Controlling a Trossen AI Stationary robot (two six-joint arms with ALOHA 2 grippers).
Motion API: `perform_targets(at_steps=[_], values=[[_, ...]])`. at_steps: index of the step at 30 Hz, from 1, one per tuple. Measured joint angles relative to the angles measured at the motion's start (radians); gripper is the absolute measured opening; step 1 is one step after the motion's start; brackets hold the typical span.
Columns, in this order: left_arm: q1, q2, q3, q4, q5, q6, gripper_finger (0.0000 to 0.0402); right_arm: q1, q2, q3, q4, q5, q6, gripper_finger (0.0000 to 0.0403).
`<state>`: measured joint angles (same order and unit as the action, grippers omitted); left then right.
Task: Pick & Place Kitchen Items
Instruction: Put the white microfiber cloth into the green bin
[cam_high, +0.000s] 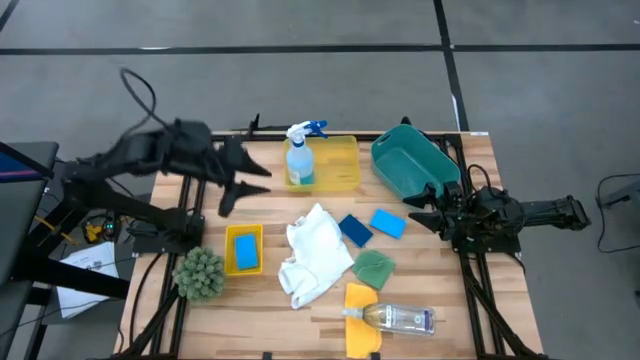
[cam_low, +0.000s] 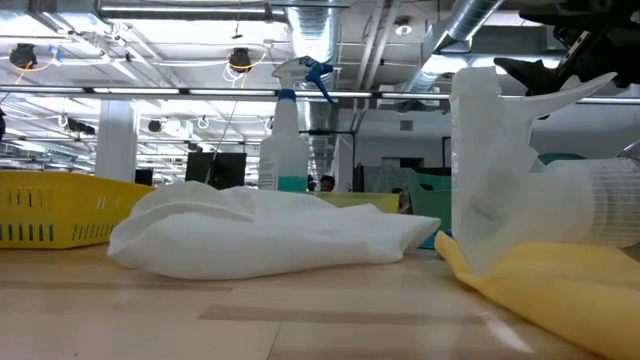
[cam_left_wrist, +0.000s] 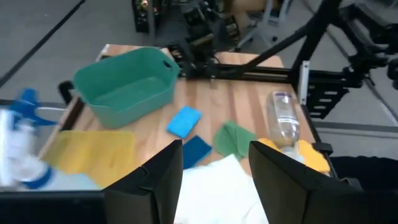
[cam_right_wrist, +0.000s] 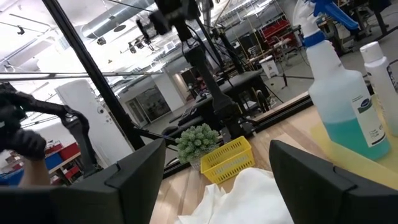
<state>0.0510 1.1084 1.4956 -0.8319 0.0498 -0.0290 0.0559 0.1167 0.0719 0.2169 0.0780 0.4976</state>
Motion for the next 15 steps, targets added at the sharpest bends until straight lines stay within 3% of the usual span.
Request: perform_targets(at_steps=[9,15], values=[[-0.196,-0.198,-0.642,0.584,0.008,-0.064,0.0176,0.000,0.000,0.000,-0.009,0.000,-0.011,0.0278],[-0.308,-0.237,-0.888,0.961,0.008,-0.084,0.0172,0.000,0.000,0.000,-0.034,0.000,-0.011,0.0278]])
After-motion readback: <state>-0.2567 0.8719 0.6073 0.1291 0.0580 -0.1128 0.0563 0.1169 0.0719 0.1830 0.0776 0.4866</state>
